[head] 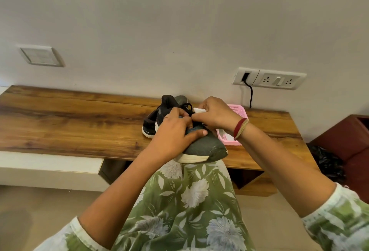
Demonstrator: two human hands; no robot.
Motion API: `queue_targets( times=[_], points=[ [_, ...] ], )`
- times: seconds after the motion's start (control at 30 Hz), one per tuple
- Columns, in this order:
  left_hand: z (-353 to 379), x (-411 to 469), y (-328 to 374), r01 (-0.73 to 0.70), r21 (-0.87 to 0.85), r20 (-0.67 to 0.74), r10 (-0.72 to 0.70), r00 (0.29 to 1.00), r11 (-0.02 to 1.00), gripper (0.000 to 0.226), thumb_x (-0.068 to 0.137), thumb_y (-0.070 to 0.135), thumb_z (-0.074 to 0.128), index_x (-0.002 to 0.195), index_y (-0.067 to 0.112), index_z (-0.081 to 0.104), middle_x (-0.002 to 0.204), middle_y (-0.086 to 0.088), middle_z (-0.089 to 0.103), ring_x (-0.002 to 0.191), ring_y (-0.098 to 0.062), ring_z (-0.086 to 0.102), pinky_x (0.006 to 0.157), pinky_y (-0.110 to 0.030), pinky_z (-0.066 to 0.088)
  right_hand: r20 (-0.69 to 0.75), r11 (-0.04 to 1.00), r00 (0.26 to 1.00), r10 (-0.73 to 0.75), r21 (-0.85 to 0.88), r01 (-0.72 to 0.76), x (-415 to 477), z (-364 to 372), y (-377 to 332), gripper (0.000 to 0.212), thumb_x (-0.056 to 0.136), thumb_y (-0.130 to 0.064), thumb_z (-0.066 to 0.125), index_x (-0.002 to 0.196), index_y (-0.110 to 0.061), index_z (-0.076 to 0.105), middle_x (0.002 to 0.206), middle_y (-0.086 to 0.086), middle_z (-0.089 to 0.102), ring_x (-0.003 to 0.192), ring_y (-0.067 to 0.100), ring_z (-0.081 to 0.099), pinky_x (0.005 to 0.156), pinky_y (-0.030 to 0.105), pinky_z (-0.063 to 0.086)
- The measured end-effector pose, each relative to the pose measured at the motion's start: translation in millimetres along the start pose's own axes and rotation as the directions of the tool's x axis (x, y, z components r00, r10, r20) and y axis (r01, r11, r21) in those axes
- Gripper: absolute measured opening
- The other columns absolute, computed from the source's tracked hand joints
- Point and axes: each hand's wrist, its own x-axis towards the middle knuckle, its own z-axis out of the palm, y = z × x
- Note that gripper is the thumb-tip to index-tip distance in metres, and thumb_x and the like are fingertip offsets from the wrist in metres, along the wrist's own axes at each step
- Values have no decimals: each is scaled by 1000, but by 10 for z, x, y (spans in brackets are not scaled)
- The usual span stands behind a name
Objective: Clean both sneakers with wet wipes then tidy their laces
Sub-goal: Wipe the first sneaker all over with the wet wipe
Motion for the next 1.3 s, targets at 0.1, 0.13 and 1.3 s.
queue_targets(
  times=[0.1,0.13,1.3],
  points=[
    [-53,69,-7,37,-15,-3,-37,999,999,42,90,49,53,96,8,60,124,-7,42,118,-27,37,99,-35,32,55,983,997,45,175,-54,54,-93,1,36,81,-30,70,52,-19,51,51,-3,45,49,11,42,50,24,33],
    [-72,95,-27,70,-40,-23,-71,997,997,42,91,49,51,94,8,59,122,-7,42,118,-27,36,99,-36,32,59,966,997,41,251,-55,60,-164,-11,35,84,-32,67,53,-19,57,52,-4,45,48,9,41,48,23,32],
    [179,196,108,252,-388,-206,-350,914,886,36,81,23,67,51,27,47,129,-1,40,129,-22,28,102,-30,24,-150,796,884,-442,-520,310,-776,161,-103,37,80,-17,66,105,-24,40,73,-8,66,77,23,61,71,37,27]
  ],
)
